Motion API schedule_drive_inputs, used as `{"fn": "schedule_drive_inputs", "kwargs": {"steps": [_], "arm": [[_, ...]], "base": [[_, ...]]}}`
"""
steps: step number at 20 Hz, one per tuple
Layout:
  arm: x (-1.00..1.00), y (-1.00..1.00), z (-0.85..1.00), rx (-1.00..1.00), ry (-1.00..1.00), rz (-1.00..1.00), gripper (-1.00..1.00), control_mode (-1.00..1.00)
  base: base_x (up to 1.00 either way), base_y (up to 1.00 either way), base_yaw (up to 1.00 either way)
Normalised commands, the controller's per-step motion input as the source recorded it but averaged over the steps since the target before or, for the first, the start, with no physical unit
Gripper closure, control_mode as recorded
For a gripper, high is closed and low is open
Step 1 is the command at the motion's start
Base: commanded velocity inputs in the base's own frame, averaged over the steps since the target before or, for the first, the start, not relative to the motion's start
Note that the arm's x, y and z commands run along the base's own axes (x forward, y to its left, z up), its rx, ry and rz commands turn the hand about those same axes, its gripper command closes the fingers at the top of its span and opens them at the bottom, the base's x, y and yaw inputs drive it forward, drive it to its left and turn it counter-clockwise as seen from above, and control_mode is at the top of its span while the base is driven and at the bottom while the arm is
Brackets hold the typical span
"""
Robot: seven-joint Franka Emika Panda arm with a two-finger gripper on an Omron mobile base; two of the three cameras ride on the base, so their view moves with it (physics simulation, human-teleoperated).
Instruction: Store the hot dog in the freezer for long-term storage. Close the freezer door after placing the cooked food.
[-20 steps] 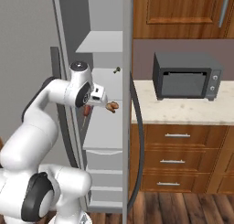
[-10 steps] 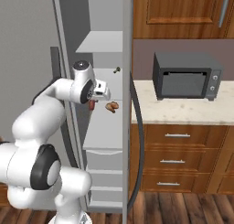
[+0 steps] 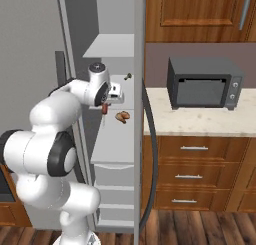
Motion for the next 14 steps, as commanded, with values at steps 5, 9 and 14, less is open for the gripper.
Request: {"fn": "schedule_drive_inputs", "kwargs": {"steps": [5,9,14], "arm": [[0.37,0.00,-0.08,0.00,0.00,0.03,1.00,-1.00],[0.45,-0.11,-0.01,0.00,0.06,0.00,1.00,-1.00],[0.39,0.00,-0.18,0.00,0.08,0.00,1.00,-1.00]], "base": [[0.00,0.00,0.00],[0.00,0.00,0.00],[0.00,0.00,0.00]]}}
